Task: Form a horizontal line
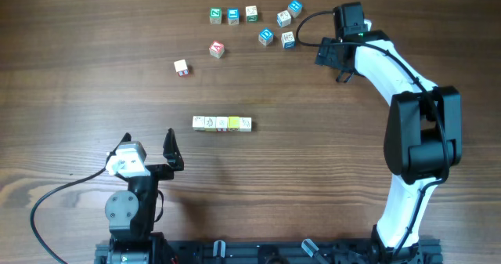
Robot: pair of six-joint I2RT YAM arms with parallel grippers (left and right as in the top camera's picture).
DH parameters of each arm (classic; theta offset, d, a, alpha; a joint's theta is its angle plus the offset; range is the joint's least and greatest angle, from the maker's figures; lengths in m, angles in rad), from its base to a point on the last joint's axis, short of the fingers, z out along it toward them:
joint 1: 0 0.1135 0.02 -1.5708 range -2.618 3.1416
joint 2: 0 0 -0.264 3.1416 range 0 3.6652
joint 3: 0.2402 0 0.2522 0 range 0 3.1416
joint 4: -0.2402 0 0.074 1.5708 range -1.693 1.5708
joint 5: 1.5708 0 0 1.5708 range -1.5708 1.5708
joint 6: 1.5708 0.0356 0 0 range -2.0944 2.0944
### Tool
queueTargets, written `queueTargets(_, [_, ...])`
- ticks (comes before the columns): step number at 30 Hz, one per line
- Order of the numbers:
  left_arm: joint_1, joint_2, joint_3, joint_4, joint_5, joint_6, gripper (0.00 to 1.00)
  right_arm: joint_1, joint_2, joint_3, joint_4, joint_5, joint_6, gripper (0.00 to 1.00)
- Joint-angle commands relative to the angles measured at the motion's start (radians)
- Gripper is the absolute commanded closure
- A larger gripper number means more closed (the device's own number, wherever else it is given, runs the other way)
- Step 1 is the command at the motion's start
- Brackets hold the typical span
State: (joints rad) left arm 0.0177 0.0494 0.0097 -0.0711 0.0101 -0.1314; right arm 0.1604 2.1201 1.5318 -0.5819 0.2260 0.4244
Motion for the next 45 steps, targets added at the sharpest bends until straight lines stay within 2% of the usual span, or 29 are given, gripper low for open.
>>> queueTargets(1, [0.002, -0.003, -0.004, -0.005, 0.016, 0.023, 0.00, 0.003, -0.029, -0.003, 0.002, 0.016, -0.005, 0.00])
queueTargets(7, [0.002, -0.003, -0.004, -0.005, 0.016, 0.023, 0.00, 0.016, -0.138, -0.003, 0.002, 0.014, -0.005, 0.00])
queueTargets(23, [0.002, -0.003, -0.004, -0.005, 0.016, 0.023, 0.00, 0.022, -0.785, -0.003, -0.002, 0.014, -0.005, 0.01])
queueTargets(31, [0.002, -0.003, -0.004, -0.005, 0.016, 0.023, 0.00, 0.022, -0.806, -0.003, -0.006, 0.014, -0.005, 0.00])
queueTargets(36, [0.002, -0.003, -0.004, -0.005, 0.016, 0.023, 0.00, 0.022, -0.755, -0.022, -0.124, 0.013, -0.003, 0.00])
queueTargets(41, [0.002, -0.003, -0.004, -0.005, 0.016, 0.023, 0.00, 0.022, -0.798, -0.166, -0.106, 0.013, -0.003, 0.00])
queueTargets(45, [0.002, -0.003, -0.004, -0.005, 0.016, 0.023, 0.00, 0.021, -0.869, -0.365, 0.014, 0.014, -0.003, 0.00])
